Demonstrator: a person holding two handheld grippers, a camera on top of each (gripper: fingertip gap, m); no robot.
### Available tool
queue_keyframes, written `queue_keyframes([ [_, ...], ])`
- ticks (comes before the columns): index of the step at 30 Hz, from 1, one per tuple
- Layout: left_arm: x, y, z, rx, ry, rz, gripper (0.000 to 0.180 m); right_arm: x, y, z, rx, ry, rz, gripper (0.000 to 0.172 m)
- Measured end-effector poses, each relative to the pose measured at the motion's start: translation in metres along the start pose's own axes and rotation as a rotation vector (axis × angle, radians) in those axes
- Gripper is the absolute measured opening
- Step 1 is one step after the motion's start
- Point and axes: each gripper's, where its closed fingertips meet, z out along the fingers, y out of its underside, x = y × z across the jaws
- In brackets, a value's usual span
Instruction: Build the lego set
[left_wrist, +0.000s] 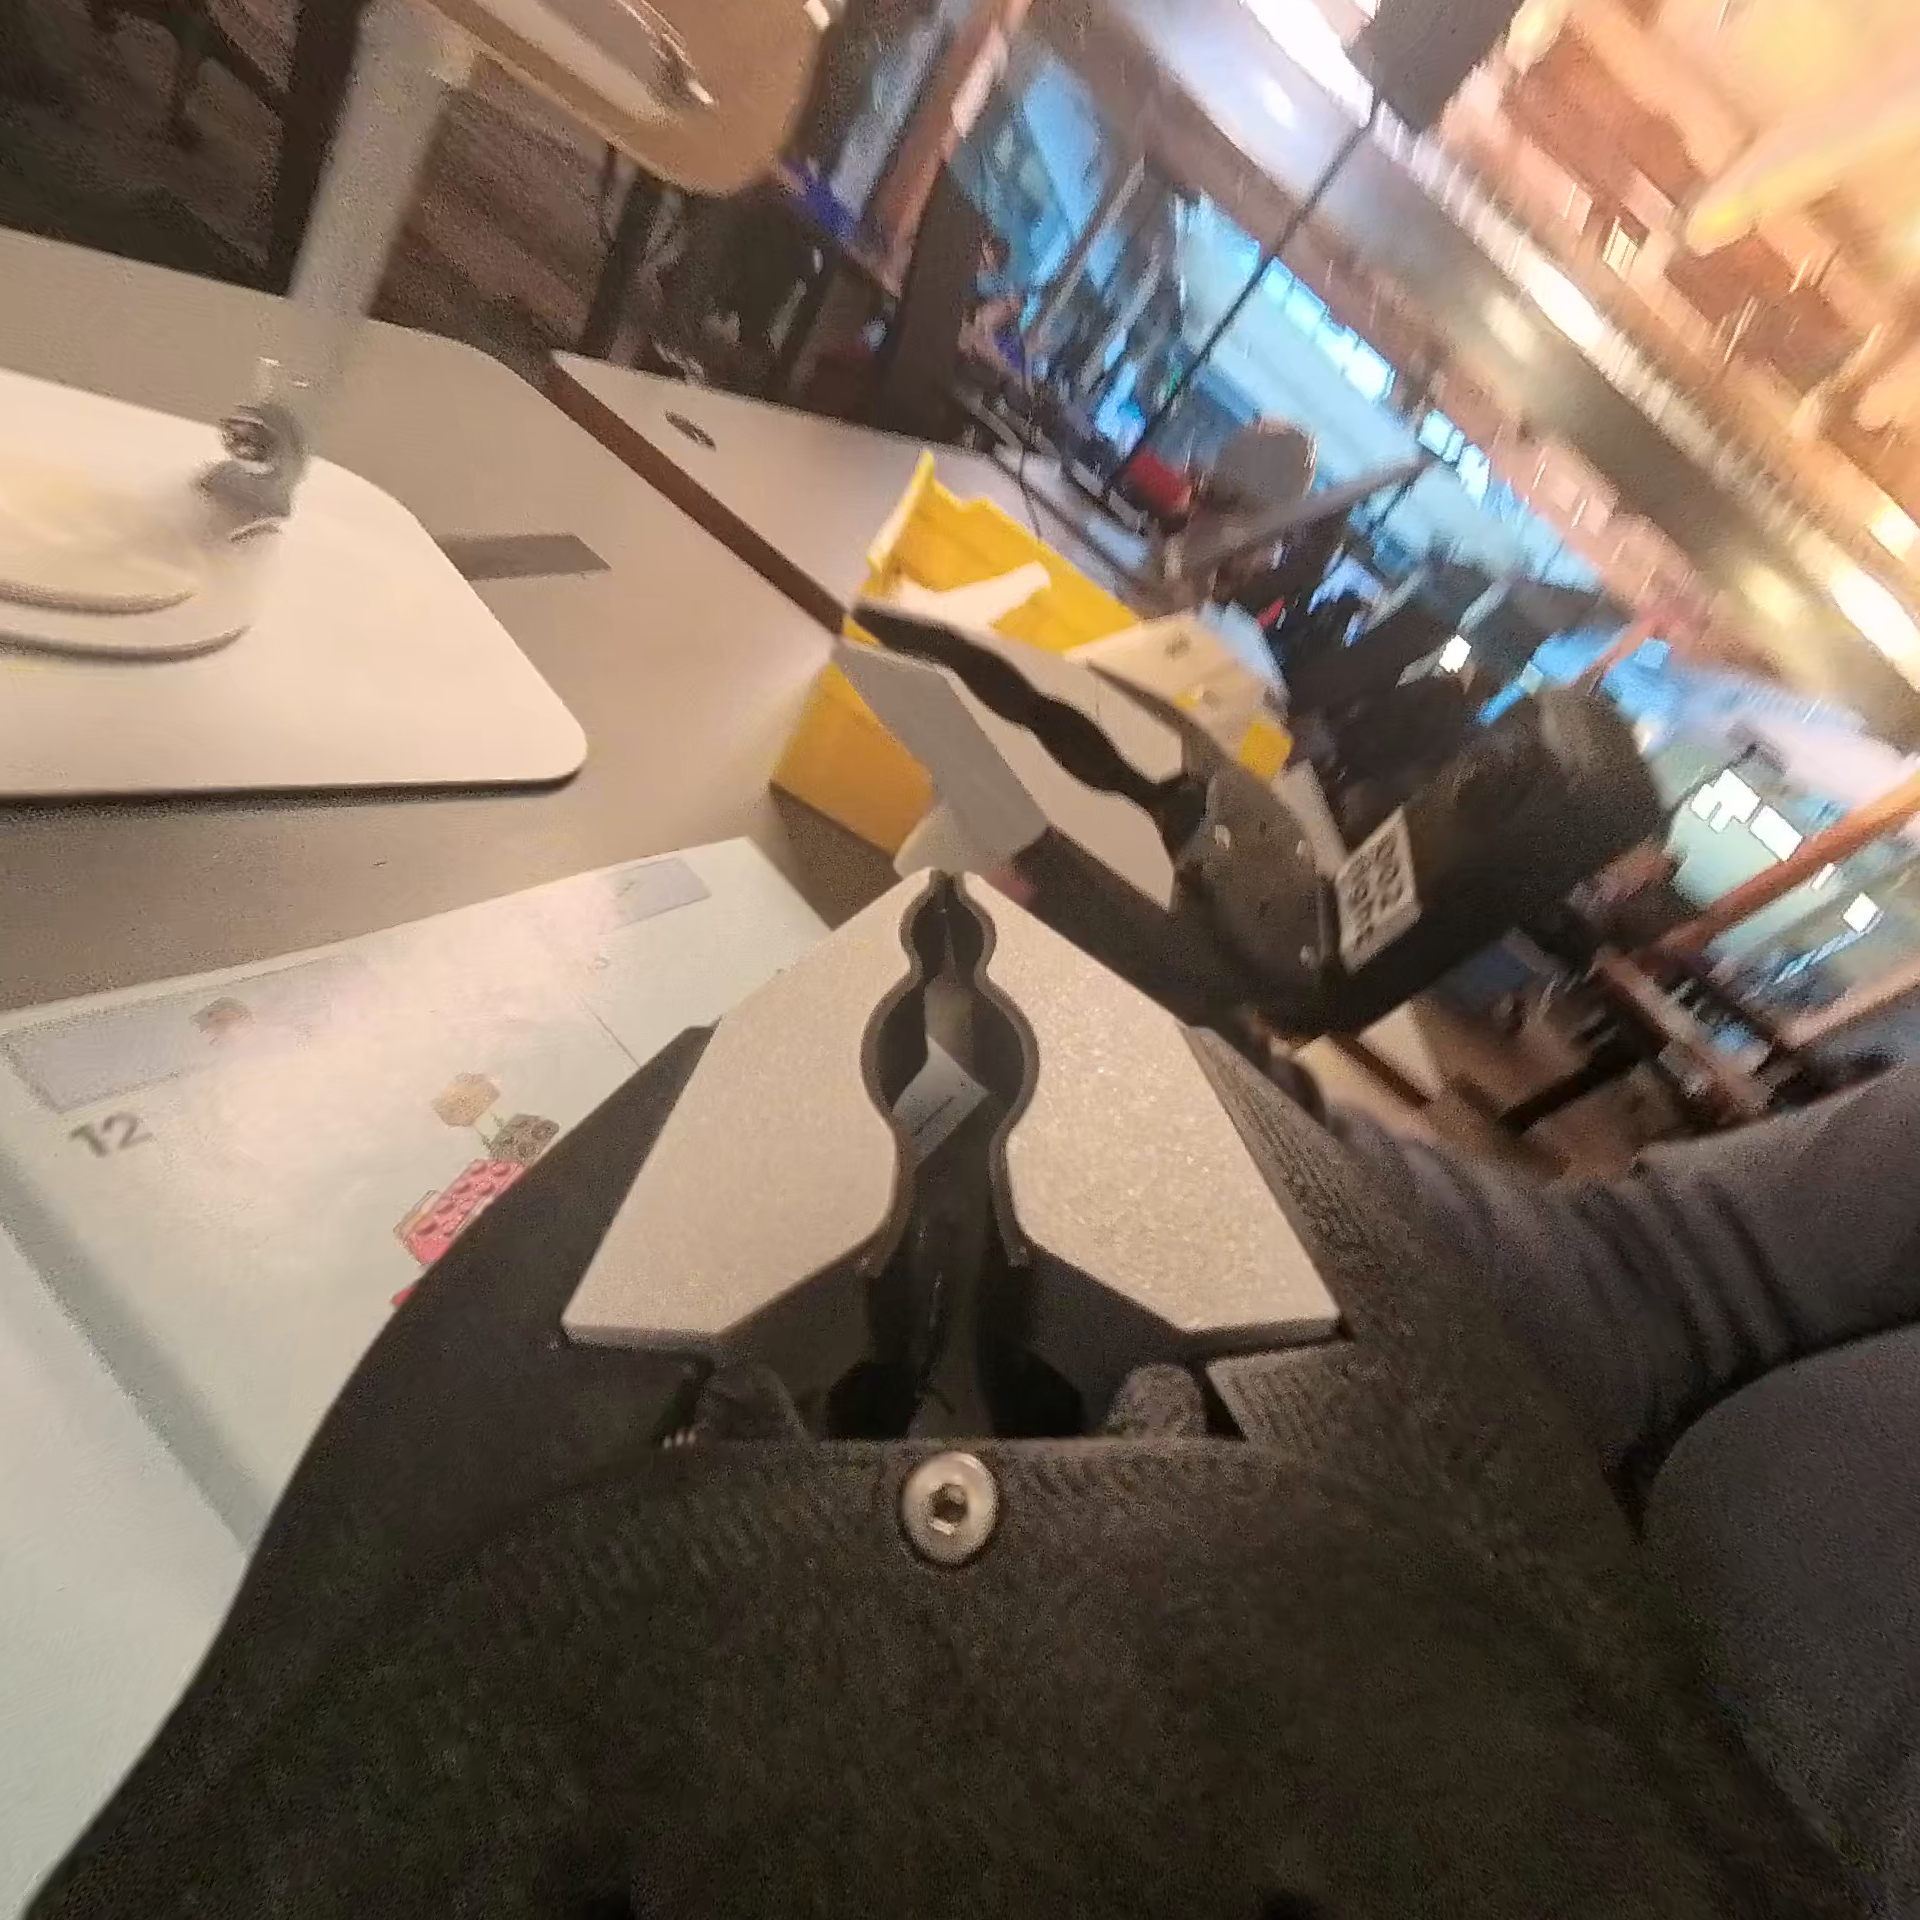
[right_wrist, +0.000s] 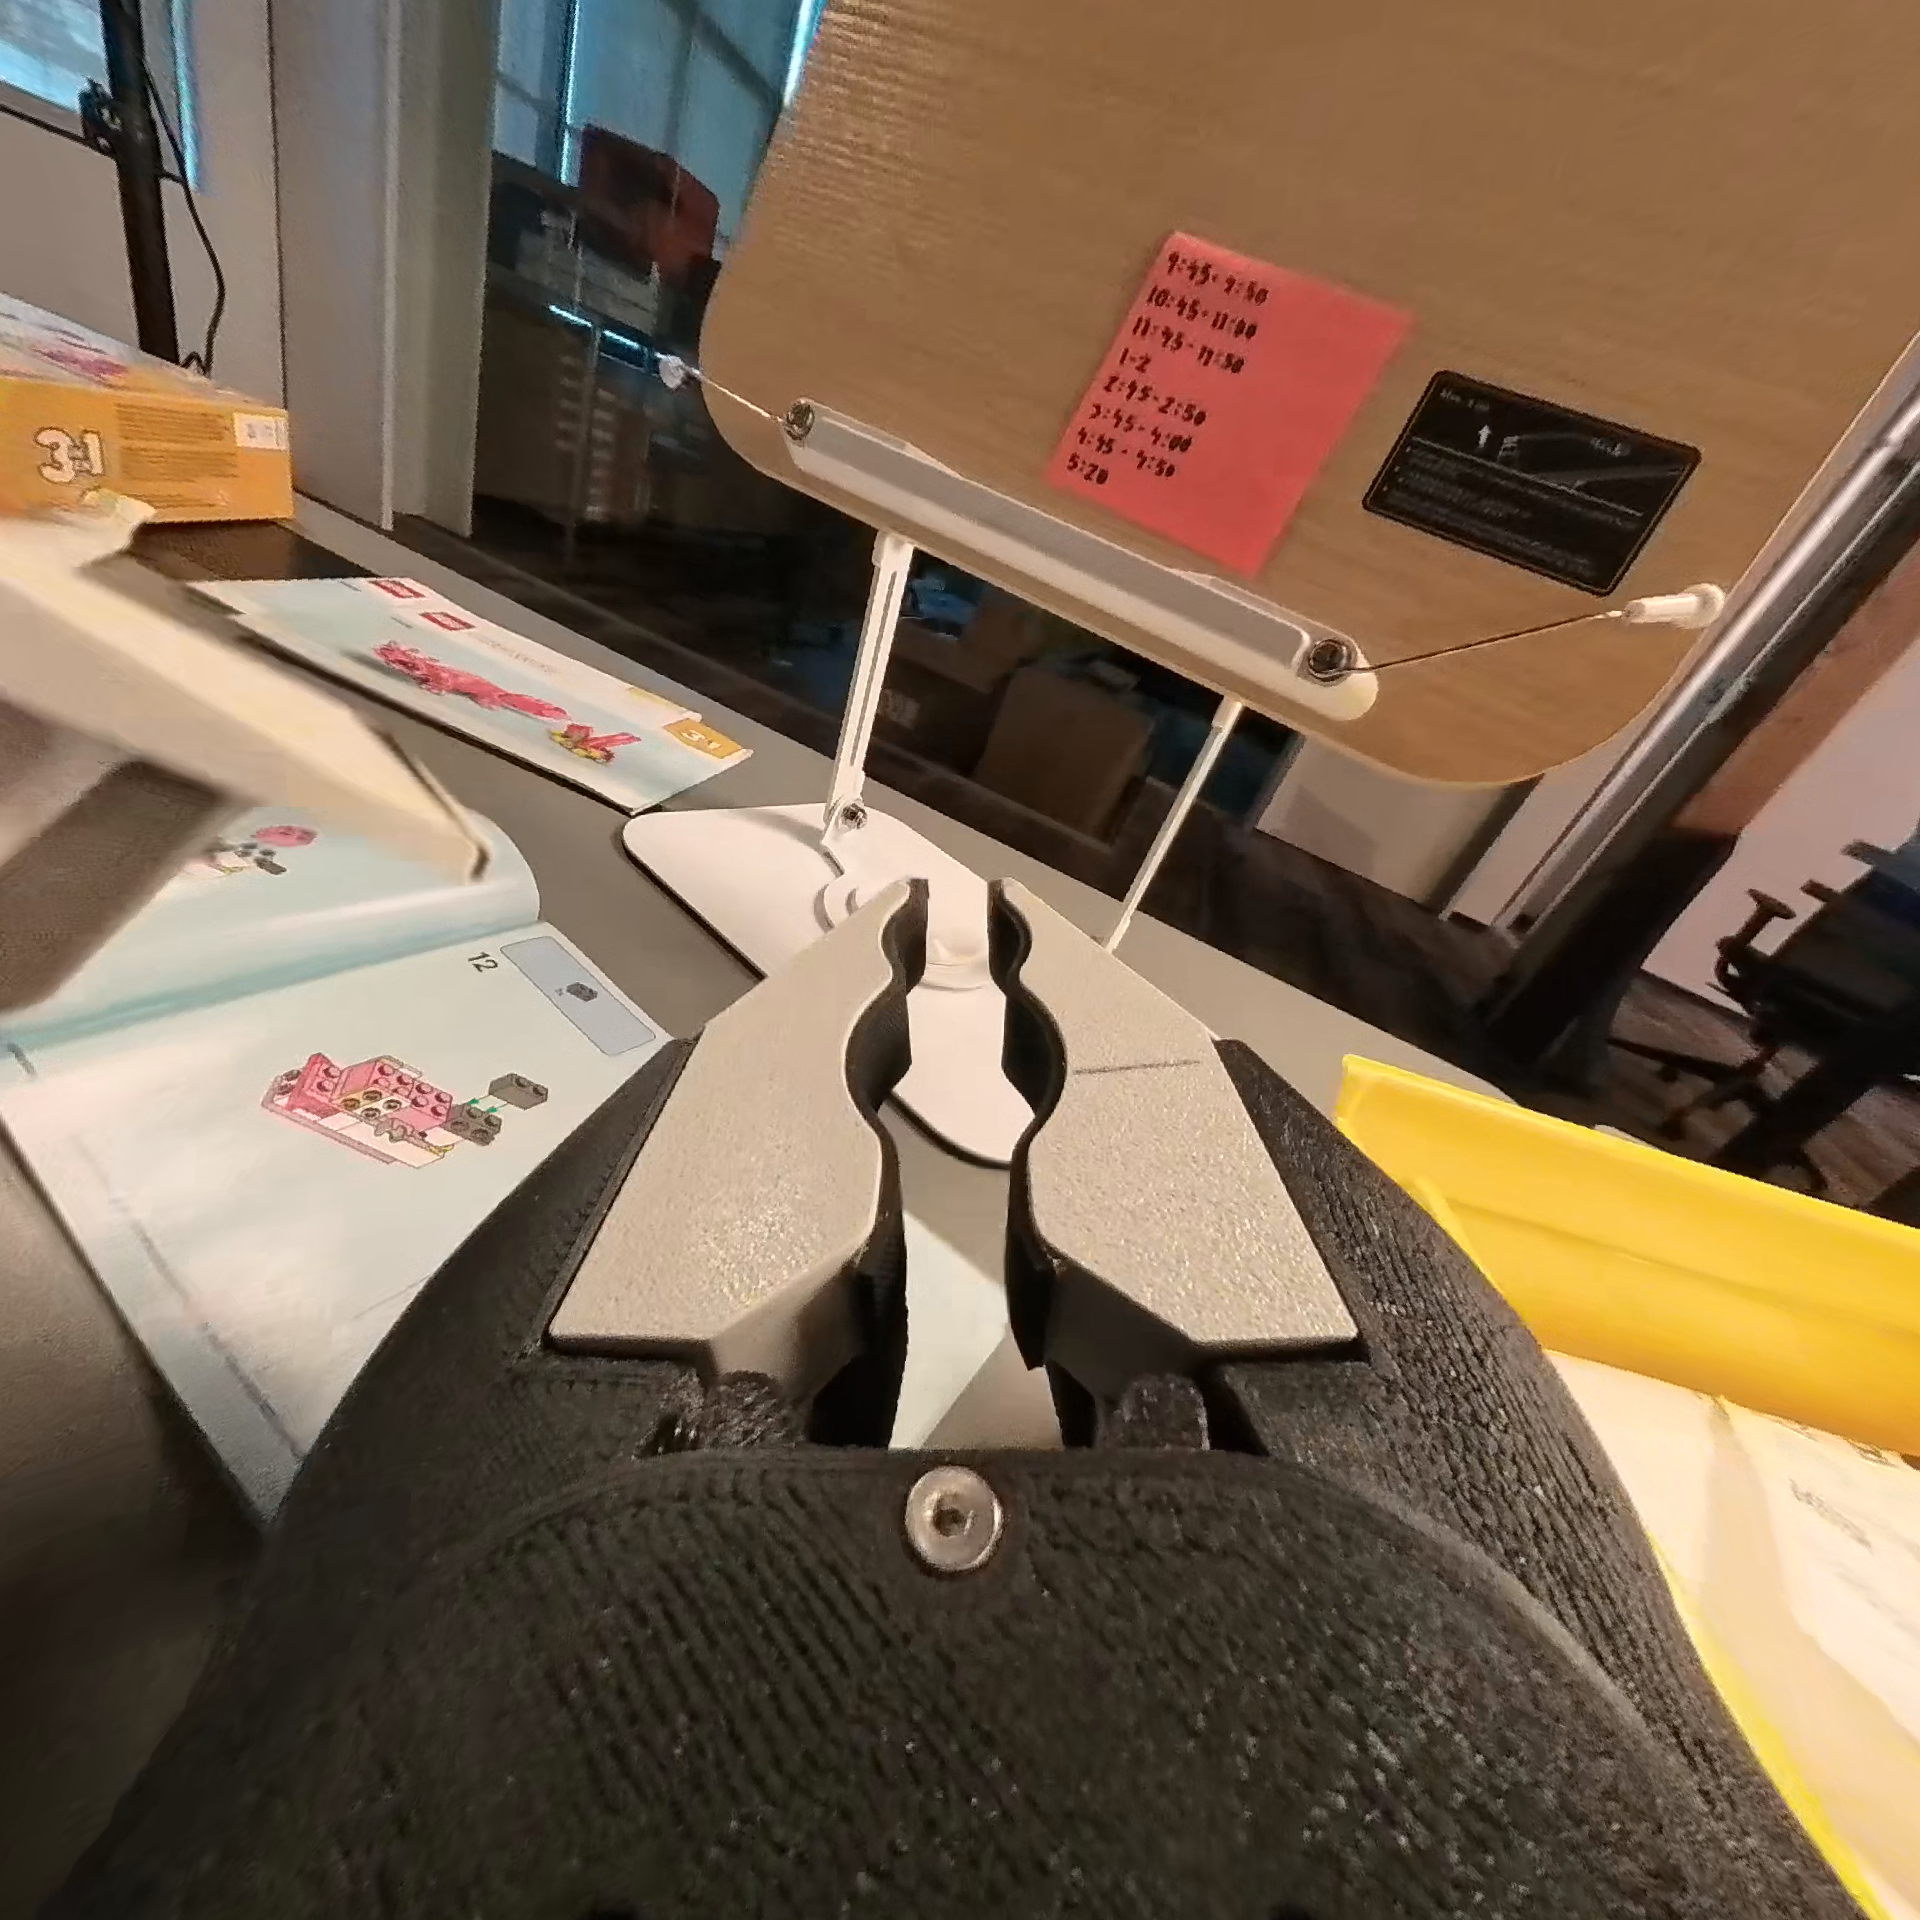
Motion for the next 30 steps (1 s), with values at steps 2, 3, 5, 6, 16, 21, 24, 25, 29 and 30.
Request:
queue_keyframes([
  [2,0.011,0.014,0.009,-0.092,0.022,0.113,0.0,0.002,-0.001,-0.001,0.007,-0.002,0.014,0.008],
  [3,0.013,0.022,0.013,-0.139,0.016,0.156,0.01,0.002,-0.001,-0.001,0.008,-0.003,0.023,0.008],
  [5,0.014,0.039,0.021,-0.232,-0.003,0.242,0.026,0.003,-0.002,-0.001,0.019,-0.012,0.045,0.007],
  [6,0.014,0.047,0.024,-0.271,-0.012,0.293,0.028,0.003,-0.005,-0.002,0.036,-0.019,0.056,0.008],
  [16,0.007,0.059,0.034,-0.257,-0.106,0.488,0.042,0.017,-0.025,-0.014,0.189,0.053,0.063,0.006],
  [21,0.007,0.056,0.035,-0.207,-0.092,0.439,0.046,0.023,-0.027,-0.023,0.229,0.156,-0.081,0.003],
  [24,0.007,0.051,0.034,-0.174,-0.101,0.444,0.046,0.016,-0.03,-0.026,0.255,0.13,-0.096,0.004],
  [25,0.008,0.05,0.032,-0.159,-0.105,0.446,0.047,0.012,-0.033,-0.028,0.277,0.098,-0.082,0.004],
  [29,0.009,0.043,0.026,-0.098,-0.118,0.436,0.048,0.012,-0.038,-0.04,0.307,0.083,-0.034,0.005],
  [30,0.01,0.044,0.026,-0.104,-0.116,0.435,0.048,0.014,-0.038,-0.044,0.301,0.1,-0.035,0.005],
])
